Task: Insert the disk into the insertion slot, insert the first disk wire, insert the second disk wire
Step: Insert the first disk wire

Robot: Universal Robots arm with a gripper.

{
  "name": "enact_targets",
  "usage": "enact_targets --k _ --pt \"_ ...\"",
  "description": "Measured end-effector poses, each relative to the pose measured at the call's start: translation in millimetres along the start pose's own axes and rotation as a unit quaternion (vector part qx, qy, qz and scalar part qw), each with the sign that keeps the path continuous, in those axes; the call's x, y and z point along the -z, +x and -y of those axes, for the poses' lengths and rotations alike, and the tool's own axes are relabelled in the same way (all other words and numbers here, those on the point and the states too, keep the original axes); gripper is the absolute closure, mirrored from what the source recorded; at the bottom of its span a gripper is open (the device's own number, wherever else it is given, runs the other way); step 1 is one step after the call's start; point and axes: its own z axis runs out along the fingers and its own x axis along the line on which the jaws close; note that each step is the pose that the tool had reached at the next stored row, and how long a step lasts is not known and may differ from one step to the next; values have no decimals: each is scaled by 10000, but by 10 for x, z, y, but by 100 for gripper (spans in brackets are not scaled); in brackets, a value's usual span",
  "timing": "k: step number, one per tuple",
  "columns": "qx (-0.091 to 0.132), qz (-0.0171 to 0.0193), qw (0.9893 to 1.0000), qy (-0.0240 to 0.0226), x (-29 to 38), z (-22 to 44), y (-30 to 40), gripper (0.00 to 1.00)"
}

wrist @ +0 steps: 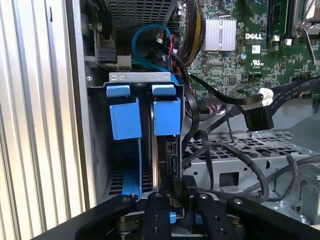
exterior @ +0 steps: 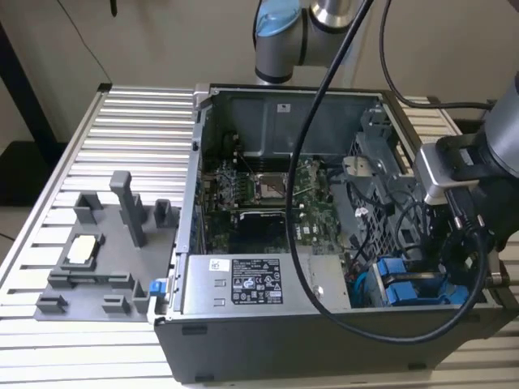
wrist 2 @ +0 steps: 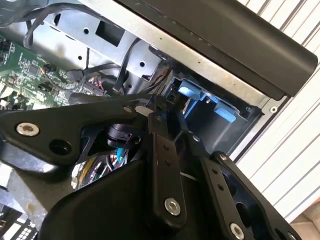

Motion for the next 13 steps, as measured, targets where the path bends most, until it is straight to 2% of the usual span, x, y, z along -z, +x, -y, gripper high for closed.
enact_targets --k 1,2,13 --pt "-2 3 10000 -10 12 1 -2 75" --pt "-3 3 10000 -19 31 3 -5 67" --pt "-8 -3 10000 -61 338 30 -49 67"
